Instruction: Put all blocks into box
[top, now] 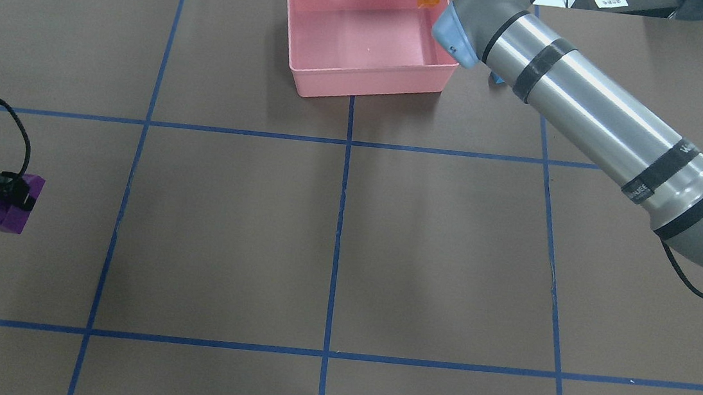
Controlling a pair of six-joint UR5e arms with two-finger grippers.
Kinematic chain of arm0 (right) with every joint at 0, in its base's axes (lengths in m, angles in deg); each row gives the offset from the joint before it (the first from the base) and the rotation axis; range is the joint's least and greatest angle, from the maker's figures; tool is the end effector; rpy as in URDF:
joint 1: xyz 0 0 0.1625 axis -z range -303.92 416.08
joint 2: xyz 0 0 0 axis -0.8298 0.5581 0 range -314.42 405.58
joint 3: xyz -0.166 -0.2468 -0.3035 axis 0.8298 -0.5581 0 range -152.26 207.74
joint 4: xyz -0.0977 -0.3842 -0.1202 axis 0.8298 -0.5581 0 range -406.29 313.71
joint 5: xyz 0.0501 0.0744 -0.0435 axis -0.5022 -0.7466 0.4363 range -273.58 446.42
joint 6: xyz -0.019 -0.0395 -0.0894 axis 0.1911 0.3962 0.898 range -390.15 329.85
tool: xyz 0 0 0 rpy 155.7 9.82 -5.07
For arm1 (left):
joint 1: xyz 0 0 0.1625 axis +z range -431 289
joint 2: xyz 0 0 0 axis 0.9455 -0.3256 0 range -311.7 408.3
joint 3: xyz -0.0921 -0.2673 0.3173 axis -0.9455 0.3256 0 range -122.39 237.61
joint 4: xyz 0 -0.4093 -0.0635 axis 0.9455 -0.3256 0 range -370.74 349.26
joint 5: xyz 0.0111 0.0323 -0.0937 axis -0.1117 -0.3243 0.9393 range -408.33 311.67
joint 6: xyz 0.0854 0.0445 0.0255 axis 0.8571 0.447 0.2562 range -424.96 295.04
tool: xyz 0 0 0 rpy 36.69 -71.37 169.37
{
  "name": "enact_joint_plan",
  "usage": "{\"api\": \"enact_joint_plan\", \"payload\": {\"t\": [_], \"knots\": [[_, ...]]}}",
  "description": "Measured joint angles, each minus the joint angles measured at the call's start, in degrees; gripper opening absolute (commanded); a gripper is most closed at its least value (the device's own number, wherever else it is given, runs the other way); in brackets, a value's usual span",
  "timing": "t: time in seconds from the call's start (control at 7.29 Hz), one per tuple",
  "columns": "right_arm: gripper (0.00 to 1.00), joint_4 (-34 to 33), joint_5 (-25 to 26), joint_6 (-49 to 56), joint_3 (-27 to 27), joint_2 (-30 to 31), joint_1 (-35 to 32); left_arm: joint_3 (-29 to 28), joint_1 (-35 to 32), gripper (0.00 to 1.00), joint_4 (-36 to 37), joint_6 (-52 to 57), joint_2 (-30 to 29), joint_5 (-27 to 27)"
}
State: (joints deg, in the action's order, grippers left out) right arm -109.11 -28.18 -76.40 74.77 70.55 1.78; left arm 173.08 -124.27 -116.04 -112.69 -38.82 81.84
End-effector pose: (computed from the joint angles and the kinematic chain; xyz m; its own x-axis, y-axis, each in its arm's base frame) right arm -0.4402 -0.7702 0.1782 0.6585 -0.1611 0.7351 -0.1371 0.9348 0.3276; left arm 0.2235 -0.4149 0.4352 0.6019 0.0529 -0.7968 -0.0395 0.9986 0.0364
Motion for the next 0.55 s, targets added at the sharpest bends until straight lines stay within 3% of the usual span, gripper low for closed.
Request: {"api": "enact_joint_plan", "payload": {"t": [0.27, 0.55], "knots": [[1.00, 2.80, 0.40, -3.73, -2.39, -1.68, -0.04, 0.67, -2.80, 0.00, 16.66, 0.02, -16.08, 0.33], [1.00, -5.61, -5.67, -0.21, 0.76, -1.26, -4.67, -4.63, -4.67, 0.00, 21.58, -3.57, -30.09, 0.61]]}}
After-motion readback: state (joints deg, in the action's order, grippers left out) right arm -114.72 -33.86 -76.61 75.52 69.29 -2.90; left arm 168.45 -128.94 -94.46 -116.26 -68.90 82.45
